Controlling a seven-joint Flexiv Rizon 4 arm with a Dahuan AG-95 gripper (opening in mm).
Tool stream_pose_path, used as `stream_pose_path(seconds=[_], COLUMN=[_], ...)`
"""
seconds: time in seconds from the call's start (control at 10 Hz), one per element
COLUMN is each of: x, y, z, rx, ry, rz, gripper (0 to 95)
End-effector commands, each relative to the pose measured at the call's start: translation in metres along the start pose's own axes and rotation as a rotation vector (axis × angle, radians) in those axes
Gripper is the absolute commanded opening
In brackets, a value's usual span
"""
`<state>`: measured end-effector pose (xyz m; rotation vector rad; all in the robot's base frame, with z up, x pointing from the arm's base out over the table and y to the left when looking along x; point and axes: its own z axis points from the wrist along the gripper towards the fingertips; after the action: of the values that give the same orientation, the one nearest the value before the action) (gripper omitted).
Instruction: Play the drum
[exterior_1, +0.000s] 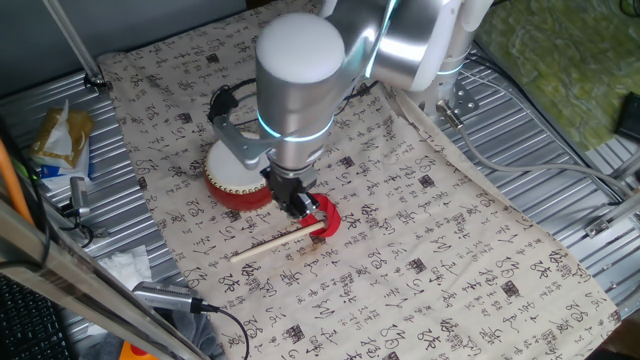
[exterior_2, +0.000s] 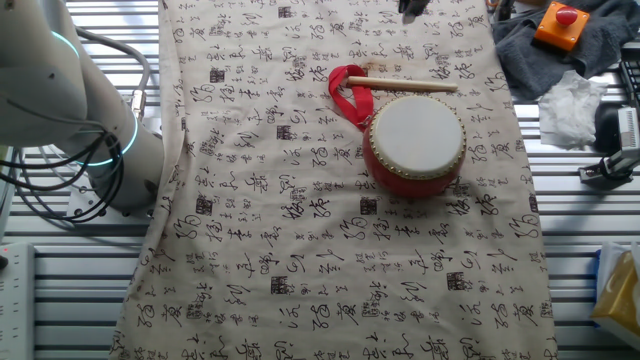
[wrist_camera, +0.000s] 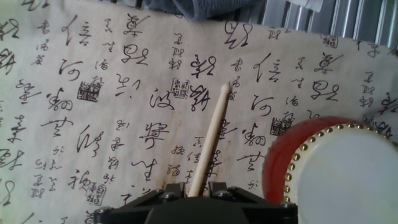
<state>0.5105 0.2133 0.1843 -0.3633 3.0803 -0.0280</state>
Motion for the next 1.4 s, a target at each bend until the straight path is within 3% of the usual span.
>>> stream_pose_path(seconds=[0.1,0.4,0.7,1.4], x=[-0.003,-0.006,-0.008,-0.009], y=[-0.008,-0.018,-0.021,-0.021], z=[0.012,0.031,0.049,0.049], rx=[-0.008,-0.044,-0.044,-0.037], ry=[-0.006,-0.010,0.002,0.016], rz=[-0.016,-0.029,-0.022,0.020], gripper=[19.0,19.0,19.0,19.0])
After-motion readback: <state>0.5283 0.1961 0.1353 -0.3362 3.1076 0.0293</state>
